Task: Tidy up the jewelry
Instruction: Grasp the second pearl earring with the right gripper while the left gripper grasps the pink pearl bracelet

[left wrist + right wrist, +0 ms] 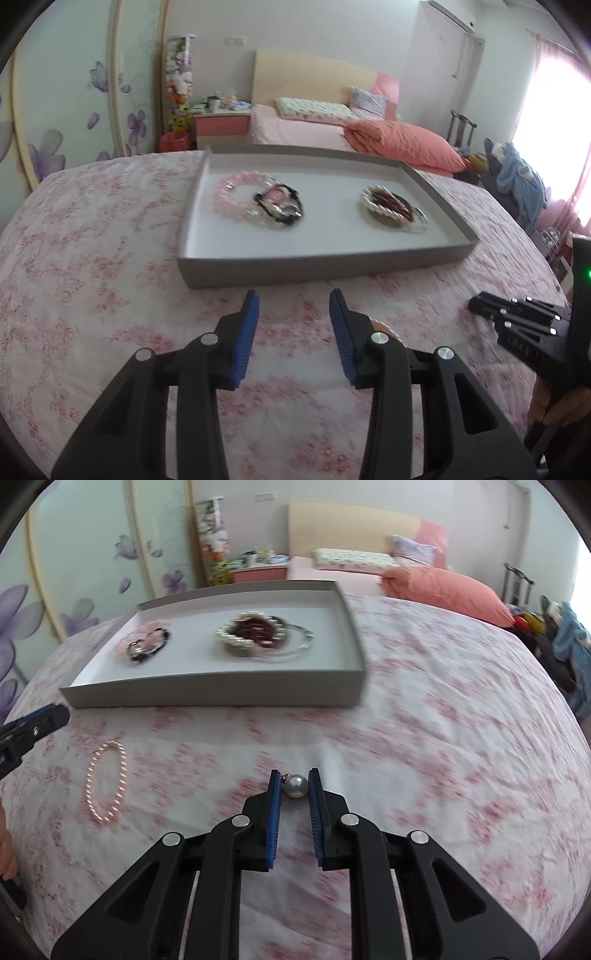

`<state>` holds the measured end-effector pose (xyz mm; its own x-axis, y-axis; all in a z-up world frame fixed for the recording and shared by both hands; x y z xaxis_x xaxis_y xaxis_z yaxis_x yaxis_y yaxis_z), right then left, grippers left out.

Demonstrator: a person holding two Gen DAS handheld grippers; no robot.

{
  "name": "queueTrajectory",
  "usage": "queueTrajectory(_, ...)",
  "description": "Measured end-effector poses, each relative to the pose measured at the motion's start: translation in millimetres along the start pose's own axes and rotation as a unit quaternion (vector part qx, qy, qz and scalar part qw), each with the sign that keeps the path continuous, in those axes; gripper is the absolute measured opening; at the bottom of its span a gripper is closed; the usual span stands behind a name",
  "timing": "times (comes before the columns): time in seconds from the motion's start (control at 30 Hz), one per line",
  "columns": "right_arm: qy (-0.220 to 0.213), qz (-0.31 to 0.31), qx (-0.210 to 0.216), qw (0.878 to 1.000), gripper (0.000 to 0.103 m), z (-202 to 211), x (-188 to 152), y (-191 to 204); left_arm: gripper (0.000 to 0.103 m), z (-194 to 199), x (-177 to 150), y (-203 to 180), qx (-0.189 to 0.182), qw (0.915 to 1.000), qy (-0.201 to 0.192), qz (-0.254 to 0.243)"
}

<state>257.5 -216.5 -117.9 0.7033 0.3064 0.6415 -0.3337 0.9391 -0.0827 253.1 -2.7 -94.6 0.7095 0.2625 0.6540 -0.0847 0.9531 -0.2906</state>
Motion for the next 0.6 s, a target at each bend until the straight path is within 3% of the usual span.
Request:
queueTrajectory(0.17,0.001,-0.002,-0.006,1.000,0.016,2.5,-2.9,-3.4,0.040,-7.8,-17.1,-21.2,-0.021,0.9985,0.040,-0.029)
queueTrajectory(0.37,0.001,0.000,-0.004,1.000,0.016,2.1,-3.4,-3.1,0.039,-25.0,-33.6,-37.1,-0.006,0.9959,0.074,-0.050)
queueTrajectory(0.47,0.001,-0.001,-0.003,1.000,0.016,2.5,-3.9,-3.3,0.033,-28.0,-38.0,-37.7,0.013,0.9955,0.071,-0.062)
queueTrajectory(0.6,0.001,-0.001,-0.003,1.000,0.016,2.6,-3.9,-3.1,0.014,-29.3,-37.7,-36.7,0.030,0.9952,0.065,-0.066)
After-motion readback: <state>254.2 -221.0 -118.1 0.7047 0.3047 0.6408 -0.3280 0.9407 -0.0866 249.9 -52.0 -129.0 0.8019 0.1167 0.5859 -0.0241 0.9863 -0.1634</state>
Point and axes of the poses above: each gripper's, at about its wrist camera, not at the fingertips, and z roughly against the way its jaws point, y to its left, x to its top, the point moved 4 cm from there along -z, roughly the way its jaws point, and after that the axes turned 13 degrees about z, right-handed, at the moved point
